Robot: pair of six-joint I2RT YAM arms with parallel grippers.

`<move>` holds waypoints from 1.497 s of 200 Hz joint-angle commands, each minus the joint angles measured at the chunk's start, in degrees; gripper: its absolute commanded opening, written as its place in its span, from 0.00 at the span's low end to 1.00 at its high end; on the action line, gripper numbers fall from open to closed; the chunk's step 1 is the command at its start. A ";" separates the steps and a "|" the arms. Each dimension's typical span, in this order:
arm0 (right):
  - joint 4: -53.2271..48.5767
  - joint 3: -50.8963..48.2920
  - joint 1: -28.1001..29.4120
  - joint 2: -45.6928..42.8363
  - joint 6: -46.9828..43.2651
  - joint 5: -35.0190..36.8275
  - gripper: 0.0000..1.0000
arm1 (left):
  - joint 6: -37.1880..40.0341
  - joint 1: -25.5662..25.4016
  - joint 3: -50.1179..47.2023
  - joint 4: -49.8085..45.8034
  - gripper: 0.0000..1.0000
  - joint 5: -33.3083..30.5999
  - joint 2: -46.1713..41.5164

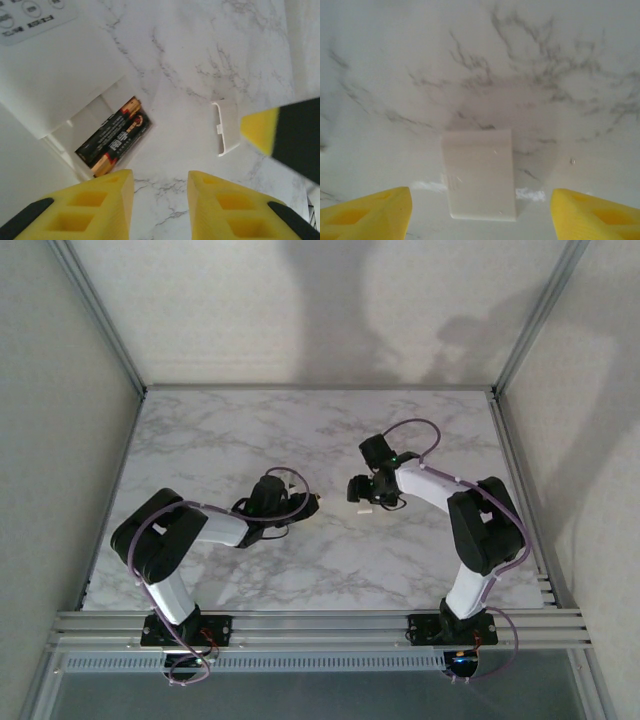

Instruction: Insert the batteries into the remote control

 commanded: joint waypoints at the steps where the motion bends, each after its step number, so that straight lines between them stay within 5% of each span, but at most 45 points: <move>1: 3.44 -1.29 0.13 -0.20 1.54 0.14 0.74 | -1.02 -0.30 -0.20 -1.19 0.33 -3.92 -2.02; 71: 7.91 -3.78 4.80 0.22 8.11 -6.83 0.72 | -0.72 3.26 -4.99 -9.97 0.35 -16.67 -15.80; 122: 8.95 -3.17 10.63 0.32 11.45 -8.29 0.72 | -0.14 8.13 -9.28 -11.23 0.41 -18.46 -23.54; 203: 9.99 -6.95 10.94 -5.91 -15.74 5.12 0.79 | 2.36 8.98 -11.27 -12.92 0.45 -17.06 -29.28; 299: 16.11 -7.23 10.20 1.24 -26.98 7.22 0.83 | 2.78 9.01 -11.62 -12.45 0.49 -15.06 -29.90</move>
